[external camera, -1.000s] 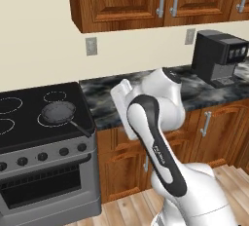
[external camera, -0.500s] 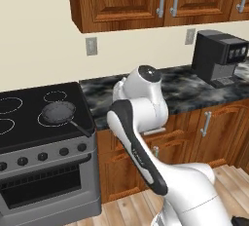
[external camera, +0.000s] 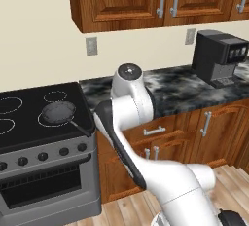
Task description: Move the pot and pan from the stove into the sink.
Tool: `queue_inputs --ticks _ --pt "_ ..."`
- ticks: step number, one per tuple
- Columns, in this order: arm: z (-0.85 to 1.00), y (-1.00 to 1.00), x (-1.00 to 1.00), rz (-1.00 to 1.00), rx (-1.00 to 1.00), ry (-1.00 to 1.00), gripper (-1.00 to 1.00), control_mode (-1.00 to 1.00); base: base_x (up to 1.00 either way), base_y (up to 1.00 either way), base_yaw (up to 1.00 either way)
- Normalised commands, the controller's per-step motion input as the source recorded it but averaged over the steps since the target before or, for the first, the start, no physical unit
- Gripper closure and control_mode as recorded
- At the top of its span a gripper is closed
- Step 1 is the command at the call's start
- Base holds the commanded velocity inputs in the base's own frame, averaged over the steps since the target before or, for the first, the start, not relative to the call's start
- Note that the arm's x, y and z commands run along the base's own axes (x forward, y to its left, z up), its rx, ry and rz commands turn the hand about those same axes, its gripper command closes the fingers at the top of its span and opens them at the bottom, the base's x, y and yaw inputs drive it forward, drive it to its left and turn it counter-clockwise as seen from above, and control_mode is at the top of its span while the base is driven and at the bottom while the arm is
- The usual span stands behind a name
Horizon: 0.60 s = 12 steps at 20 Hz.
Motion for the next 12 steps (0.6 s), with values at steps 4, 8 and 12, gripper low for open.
queue_inputs --ticks 4,8,12 --pt "0.00 0.03 0.06 -0.18 0.00 0.02 -1.00 -1.00 0.00 0.00 0.00" --pt "0.00 0.00 0.00 0.00 0.00 0.00 -1.00 -1.00 0.00 0.00 0.00" --pt "-0.02 0.00 0.00 0.00 0.08 0.07 -1.00 -1.00 0.00 0.00 0.00"
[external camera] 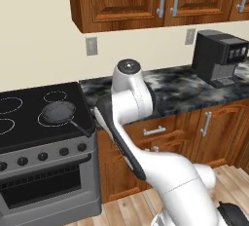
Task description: Move the pot and pan from the stove into the sink.
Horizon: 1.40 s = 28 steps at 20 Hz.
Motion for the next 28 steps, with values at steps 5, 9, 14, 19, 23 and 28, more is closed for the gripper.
queue_inputs --ticks 5,9,14,19,23,28 --pt "0.00 0.00 0.10 -0.07 0.07 0.08 -1.00 -1.00 0.00 0.00 0.00" --pt "0.00 0.00 0.09 -0.27 0.09 0.02 -1.00 -1.00 0.00 0.00 0.00" --pt "-0.01 0.02 0.04 -0.34 0.07 0.00 -1.00 -1.00 0.00 0.00 0.00" --pt "-0.05 0.08 0.01 -0.40 0.06 0.00 -1.00 -1.00 0.00 0.00 0.00" --pt "-0.02 0.02 0.00 -0.18 0.02 0.00 -1.00 -1.00 0.00 0.00 0.00" --pt "0.01 0.00 0.00 0.02 0.00 0.02 -1.00 -1.00 0.00 0.00 0.00"
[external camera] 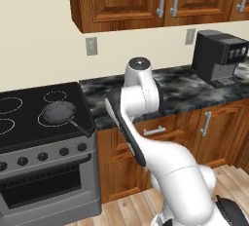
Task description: Move the pot and pan from the stove into the sink.
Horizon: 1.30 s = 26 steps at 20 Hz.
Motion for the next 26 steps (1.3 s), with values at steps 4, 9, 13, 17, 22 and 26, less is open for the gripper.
queue_inputs --ticks 4,9,13,17,22,26 --pt "0.28 -0.02 0.00 0.18 0.00 0.14 -1.00 -1.00 0.00 0.00 0.00" --pt "0.51 0.00 -0.03 0.19 0.00 0.14 -1.00 -1.00 0.00 0.00 0.00" --pt "0.62 0.00 -0.02 0.19 0.00 0.16 -1.00 -1.00 0.00 0.00 0.00" --pt "0.48 0.05 -0.14 0.25 -0.02 0.14 -1.00 -1.00 0.00 0.00 0.00" --pt "0.05 0.00 -0.23 0.13 -0.02 0.04 -1.00 -1.00 0.00 0.00 0.00" --pt "0.00 0.00 0.00 0.00 0.00 0.00 -1.00 -1.00 0.00 0.00 0.00"
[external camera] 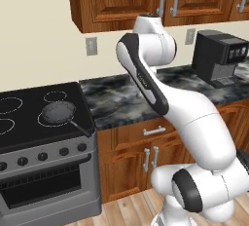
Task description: Move the pot and pan from the stove into the sink.
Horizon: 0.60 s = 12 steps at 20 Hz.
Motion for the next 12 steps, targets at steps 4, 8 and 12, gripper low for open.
queue_inputs --ticks 4,8,12 --pt "-0.04 -0.02 -0.15 0.11 -0.01 0.00 -1.00 -1.00 0.00 0.00 0.00" --pt "-0.20 -0.11 -0.33 0.41 -0.03 0.00 -1.00 -1.00 0.00 0.00 0.00" --pt "-0.28 -0.09 -0.20 0.46 -0.05 0.01 -1.00 -1.00 0.00 0.00 0.00"
